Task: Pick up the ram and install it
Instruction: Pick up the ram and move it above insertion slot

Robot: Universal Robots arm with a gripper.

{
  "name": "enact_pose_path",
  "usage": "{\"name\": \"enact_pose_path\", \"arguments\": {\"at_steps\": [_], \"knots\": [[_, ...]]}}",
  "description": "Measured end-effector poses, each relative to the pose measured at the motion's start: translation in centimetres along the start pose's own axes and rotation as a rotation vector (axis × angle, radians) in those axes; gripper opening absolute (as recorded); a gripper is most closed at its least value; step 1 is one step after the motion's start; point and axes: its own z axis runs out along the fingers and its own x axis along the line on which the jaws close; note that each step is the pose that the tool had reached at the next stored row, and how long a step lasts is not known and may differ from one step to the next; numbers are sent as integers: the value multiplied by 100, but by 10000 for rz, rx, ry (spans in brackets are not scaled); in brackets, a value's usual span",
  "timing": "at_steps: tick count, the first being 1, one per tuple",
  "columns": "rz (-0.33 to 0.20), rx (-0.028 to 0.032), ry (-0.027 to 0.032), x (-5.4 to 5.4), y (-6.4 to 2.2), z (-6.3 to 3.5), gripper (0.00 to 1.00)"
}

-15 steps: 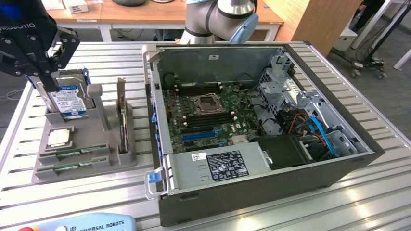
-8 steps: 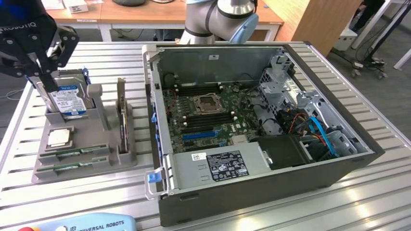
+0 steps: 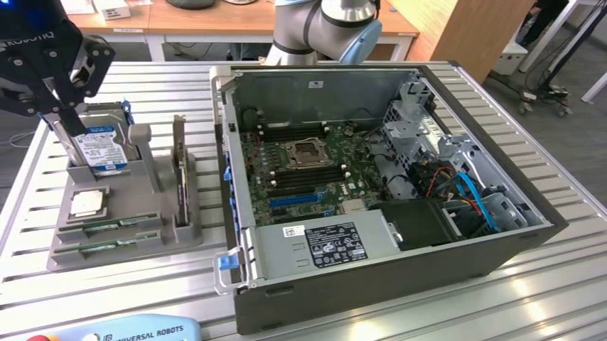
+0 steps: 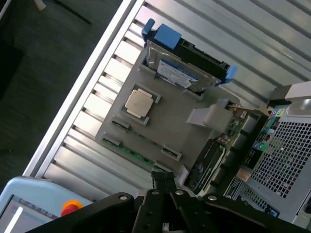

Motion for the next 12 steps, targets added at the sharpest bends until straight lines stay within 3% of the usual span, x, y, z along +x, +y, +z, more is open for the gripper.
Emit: {"name": "enact_pose_path", "arguments": {"at_steps": [12], "knots": [[-2178, -50, 97, 0, 0, 2, 10]]}}
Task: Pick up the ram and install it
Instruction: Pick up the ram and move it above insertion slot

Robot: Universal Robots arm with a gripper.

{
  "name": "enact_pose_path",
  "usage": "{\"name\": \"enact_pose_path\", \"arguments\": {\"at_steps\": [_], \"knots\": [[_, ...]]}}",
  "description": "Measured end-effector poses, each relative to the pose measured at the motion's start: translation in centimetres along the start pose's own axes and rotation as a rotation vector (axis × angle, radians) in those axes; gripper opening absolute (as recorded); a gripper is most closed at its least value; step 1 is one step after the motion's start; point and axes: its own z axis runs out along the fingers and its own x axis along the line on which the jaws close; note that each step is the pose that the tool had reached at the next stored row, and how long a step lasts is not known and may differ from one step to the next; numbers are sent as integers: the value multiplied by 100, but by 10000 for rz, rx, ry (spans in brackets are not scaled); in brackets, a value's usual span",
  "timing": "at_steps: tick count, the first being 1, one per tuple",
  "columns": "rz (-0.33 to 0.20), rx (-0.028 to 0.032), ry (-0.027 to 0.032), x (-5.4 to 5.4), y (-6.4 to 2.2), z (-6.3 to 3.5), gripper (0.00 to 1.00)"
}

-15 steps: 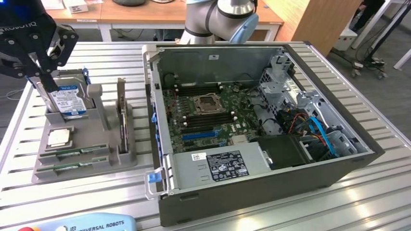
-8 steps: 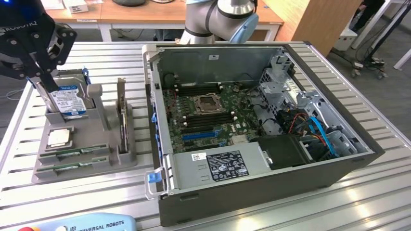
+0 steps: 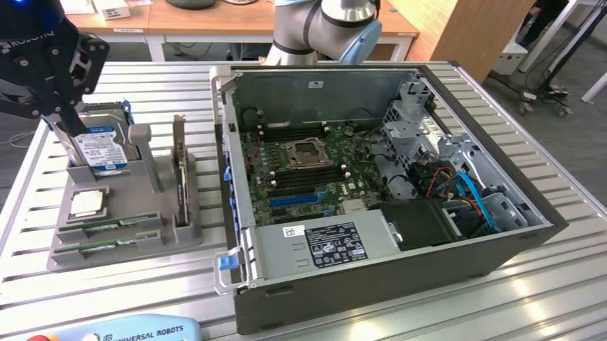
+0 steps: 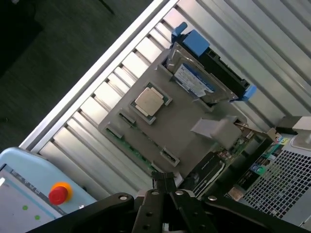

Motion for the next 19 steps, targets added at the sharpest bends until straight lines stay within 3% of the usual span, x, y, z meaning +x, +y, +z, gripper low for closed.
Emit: {"name": "enact_pose_path", "arguments": {"at_steps": [19], "knots": [[-3267, -75, 145, 0, 0, 5, 10]]}}
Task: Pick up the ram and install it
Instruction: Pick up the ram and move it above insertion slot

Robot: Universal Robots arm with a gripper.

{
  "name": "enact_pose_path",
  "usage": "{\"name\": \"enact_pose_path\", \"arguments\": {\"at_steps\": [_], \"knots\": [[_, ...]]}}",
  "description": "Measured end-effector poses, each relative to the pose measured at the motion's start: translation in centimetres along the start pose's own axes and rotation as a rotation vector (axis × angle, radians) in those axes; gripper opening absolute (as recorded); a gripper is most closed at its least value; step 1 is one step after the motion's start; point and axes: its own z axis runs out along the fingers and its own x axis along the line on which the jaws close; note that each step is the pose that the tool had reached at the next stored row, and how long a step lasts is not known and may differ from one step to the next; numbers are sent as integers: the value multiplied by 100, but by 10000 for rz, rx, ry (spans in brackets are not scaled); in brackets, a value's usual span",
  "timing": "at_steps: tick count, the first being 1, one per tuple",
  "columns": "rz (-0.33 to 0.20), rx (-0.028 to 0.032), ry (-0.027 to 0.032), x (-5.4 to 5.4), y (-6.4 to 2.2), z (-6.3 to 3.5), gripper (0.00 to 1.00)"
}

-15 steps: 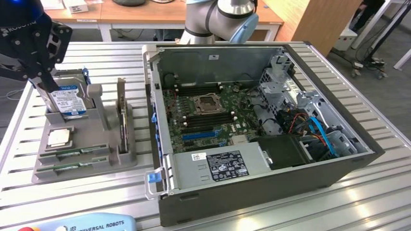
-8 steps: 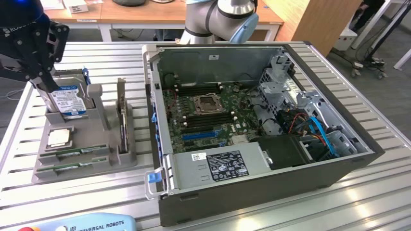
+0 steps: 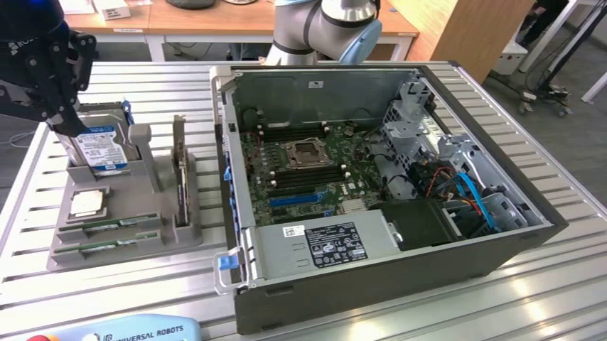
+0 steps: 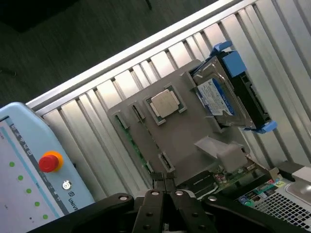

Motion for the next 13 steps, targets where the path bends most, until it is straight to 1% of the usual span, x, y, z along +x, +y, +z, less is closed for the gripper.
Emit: {"name": "enact_pose_path", "arguments": {"at_steps": [13], "knots": [[-2362, -55, 105, 0, -1, 5, 10]]}}
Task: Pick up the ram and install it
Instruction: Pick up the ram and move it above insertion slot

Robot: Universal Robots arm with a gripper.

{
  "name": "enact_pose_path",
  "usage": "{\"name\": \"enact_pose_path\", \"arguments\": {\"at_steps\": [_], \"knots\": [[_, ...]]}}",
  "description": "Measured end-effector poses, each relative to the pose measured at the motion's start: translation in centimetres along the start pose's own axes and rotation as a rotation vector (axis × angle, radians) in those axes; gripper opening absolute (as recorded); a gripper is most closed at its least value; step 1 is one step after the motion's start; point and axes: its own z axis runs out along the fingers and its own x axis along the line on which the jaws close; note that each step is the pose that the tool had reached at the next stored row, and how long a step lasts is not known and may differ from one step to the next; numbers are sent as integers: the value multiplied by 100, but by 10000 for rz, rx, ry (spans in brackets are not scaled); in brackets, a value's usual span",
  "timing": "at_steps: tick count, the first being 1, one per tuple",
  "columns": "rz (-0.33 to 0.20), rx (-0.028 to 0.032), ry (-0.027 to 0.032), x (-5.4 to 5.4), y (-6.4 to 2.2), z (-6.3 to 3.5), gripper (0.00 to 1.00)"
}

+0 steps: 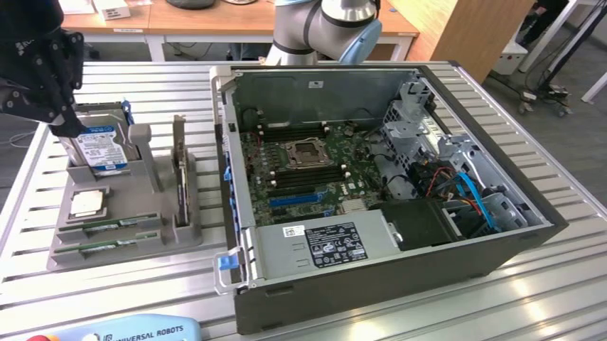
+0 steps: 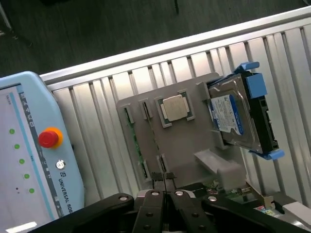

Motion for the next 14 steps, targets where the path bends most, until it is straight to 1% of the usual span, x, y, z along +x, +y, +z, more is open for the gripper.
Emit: {"name": "enact_pose_path", "arguments": {"at_steps": [3, 5, 14], "knots": [[-542, -12, 24, 0, 0, 2, 10], [-770, -18, 36, 0, 0, 2, 10], [-826, -21, 37, 0, 0, 17, 10]]}}
